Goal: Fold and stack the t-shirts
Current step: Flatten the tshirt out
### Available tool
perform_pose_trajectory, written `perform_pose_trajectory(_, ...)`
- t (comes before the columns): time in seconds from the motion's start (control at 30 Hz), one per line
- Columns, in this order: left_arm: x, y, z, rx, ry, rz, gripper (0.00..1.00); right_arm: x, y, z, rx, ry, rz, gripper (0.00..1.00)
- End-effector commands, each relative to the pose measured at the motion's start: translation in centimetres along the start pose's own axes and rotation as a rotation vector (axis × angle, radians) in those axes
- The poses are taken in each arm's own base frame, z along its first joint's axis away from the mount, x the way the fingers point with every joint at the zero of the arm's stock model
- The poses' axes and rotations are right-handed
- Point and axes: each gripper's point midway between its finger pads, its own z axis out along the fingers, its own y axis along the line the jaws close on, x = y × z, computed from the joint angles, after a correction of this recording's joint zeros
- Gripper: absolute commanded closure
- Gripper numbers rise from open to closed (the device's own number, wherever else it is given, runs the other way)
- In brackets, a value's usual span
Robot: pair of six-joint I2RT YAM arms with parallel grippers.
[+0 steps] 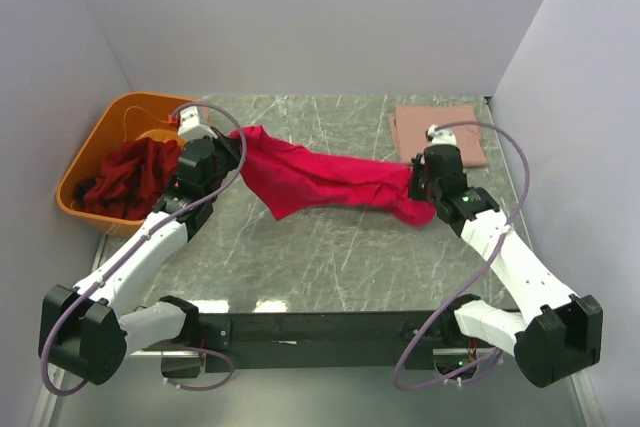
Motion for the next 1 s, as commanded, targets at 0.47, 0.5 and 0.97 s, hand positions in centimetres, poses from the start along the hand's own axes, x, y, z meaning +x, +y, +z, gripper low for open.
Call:
perform_pose_trajectory(0.47,5.0,4.7,2.3,-0.188,0.106,-0.002,0.99,5.0,-1.2,4.2,0.114,0.145,0.094,1.0)
perform_pose_trajectory(0.5,3.9,4.0,2.7,-0.179,0.086,-0.003,1.0,4.1,-1.4,3.9,0.13,0.121,0.099,1.0)
perform_pose_trajectory(0.97,-13.4,-7.7,-9.9,0.324,-0.261,-0.119,0.99,-13.0,-1.1,-16.9,-0.097,-0.589,0.131,1.0)
